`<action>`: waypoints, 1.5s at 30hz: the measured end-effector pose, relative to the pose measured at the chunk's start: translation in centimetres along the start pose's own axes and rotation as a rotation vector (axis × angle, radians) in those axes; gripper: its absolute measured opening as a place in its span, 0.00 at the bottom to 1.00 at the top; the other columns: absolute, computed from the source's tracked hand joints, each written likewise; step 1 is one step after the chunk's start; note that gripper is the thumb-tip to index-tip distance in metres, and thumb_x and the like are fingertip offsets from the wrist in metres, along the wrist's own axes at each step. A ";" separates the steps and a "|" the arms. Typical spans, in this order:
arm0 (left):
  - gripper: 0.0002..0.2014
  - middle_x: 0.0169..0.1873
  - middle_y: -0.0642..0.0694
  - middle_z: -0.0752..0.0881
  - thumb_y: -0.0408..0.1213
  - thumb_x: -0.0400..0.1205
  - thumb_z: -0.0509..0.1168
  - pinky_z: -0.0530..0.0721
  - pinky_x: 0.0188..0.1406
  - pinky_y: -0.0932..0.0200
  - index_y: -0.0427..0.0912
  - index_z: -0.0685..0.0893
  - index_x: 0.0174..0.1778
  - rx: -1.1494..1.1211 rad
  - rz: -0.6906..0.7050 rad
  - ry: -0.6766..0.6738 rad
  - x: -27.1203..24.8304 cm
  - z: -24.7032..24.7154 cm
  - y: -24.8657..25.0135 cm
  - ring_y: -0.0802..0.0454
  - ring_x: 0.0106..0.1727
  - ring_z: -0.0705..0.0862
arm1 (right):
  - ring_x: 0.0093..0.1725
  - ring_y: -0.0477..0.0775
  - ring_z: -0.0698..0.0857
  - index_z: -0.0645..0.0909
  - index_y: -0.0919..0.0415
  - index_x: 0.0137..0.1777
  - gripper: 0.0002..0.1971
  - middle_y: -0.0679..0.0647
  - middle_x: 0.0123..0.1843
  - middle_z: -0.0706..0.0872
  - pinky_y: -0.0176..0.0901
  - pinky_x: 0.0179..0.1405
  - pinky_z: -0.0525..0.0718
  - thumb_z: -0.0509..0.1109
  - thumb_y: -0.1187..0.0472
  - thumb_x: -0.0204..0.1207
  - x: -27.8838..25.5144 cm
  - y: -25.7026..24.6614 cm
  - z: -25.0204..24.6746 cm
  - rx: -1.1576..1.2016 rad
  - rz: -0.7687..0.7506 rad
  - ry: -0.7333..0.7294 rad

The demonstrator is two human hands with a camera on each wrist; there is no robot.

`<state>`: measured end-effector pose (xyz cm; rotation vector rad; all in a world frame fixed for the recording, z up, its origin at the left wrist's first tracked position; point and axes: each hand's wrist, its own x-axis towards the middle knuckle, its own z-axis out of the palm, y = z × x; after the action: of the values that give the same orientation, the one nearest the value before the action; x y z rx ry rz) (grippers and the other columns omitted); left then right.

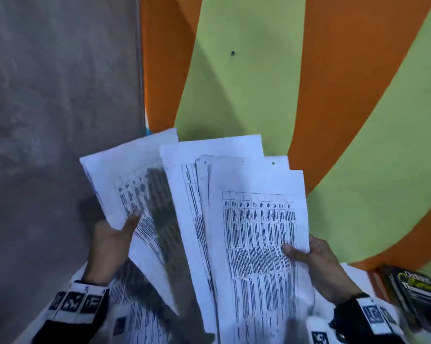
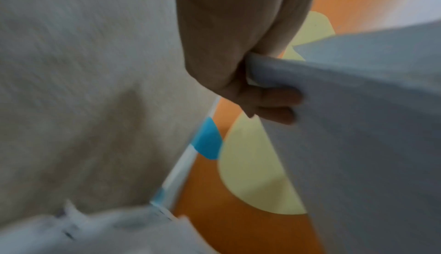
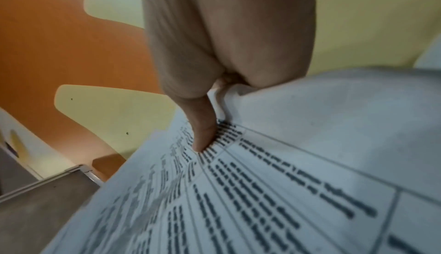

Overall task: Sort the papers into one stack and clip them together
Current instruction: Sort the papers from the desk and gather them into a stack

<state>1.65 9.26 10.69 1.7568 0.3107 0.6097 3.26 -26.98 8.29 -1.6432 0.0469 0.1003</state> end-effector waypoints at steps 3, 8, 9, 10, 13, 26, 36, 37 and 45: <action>0.10 0.32 0.44 0.86 0.39 0.81 0.63 0.81 0.51 0.53 0.36 0.83 0.39 -0.066 -0.056 -0.251 -0.7 2.7 0.3 0.56 0.36 0.80 | 0.40 0.54 0.82 0.86 0.69 0.48 0.38 0.57 0.40 0.87 0.46 0.41 0.80 0.88 0.40 0.44 0.2 1.3 0.3 0.020 0.026 0.023; 0.18 0.20 0.40 0.84 0.36 0.85 0.53 0.77 0.23 0.78 0.27 0.84 0.44 -0.220 -0.110 -0.427 -2.8 5.9 1.7 0.61 0.35 0.85 | 0.51 0.56 0.86 0.85 0.68 0.55 0.16 0.55 0.50 0.91 0.43 0.53 0.82 0.78 0.63 0.68 0.1 2.5 -0.2 0.081 0.101 -0.027; 0.20 0.13 0.41 0.80 0.39 0.84 0.54 0.72 0.15 0.77 0.30 0.81 0.33 -0.241 -0.128 -0.447 -3.2 6.0 2.1 0.61 0.24 0.82 | 0.54 0.56 0.87 0.84 0.68 0.58 0.20 0.57 0.54 0.91 0.44 0.55 0.83 0.80 0.64 0.66 0.0 2.8 -0.2 0.099 0.118 -0.052; 0.20 0.08 0.46 0.76 0.45 0.81 0.58 0.68 0.13 0.77 0.37 0.76 0.26 -0.278 -0.126 -0.465 -3.4 6.3 2.2 0.62 0.17 0.79 | 0.57 0.57 0.88 0.83 0.67 0.61 0.25 0.58 0.58 0.90 0.43 0.56 0.85 0.82 0.64 0.63 -0.1 3.1 -0.2 0.112 0.121 -0.067; 0.25 0.22 0.58 0.88 0.65 0.60 0.74 0.78 0.25 0.77 0.46 0.83 0.33 -0.258 -0.053 -0.612 -3.4 6.9 1.4 0.66 0.26 0.87 | 0.58 0.55 0.89 0.80 0.65 0.64 0.29 0.56 0.58 0.91 0.38 0.50 0.87 0.81 0.71 0.62 -0.5 3.0 0.3 0.086 0.063 -0.013; 0.11 0.41 0.61 0.92 0.33 0.71 0.77 0.86 0.40 0.67 0.48 0.88 0.47 -0.117 0.078 -0.587 -3.4 10.2 0.9 0.60 0.44 0.91 | 0.62 0.48 0.86 0.70 0.49 0.70 0.35 0.48 0.62 0.87 0.49 0.61 0.86 0.80 0.67 0.64 -1.2 1.7 0.5 -0.006 -0.312 0.231; 0.10 0.38 0.56 0.93 0.49 0.69 0.76 0.89 0.38 0.58 0.49 0.88 0.40 -0.169 0.104 -0.544 -4.7 11.3 1.9 0.54 0.40 0.91 | 0.57 0.47 0.78 0.48 0.48 0.81 0.46 0.30 0.75 0.65 0.35 0.50 0.81 0.72 0.77 0.73 -2.4 -3.1 1.0 -0.190 -0.557 0.402; 0.08 0.38 0.53 0.93 0.45 0.70 0.78 0.89 0.38 0.55 0.47 0.89 0.39 -0.185 0.085 -0.554 -4.9 11.4 2.1 0.52 0.40 0.92 | 0.54 0.54 0.78 0.44 0.43 0.82 0.50 0.40 0.78 0.65 0.34 0.43 0.82 0.73 0.75 0.73 -2.4 -4.0 0.6 -0.278 -0.598 0.429; 0.07 0.39 0.31 0.90 0.57 0.64 0.78 0.87 0.42 0.31 0.63 0.90 0.34 -0.249 -0.041 -0.507 -6.3 11.8 1.9 0.36 0.39 0.89 | 0.50 0.56 0.86 0.53 0.39 0.77 0.40 0.58 0.56 0.83 0.52 0.59 0.84 0.70 0.71 0.77 -2.0 -3.4 -0.1 -0.185 -0.430 0.268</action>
<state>2.71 -4.08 8.94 1.5947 -0.0801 0.1503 1.55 -26.84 11.90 -1.8065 -0.1154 -0.4561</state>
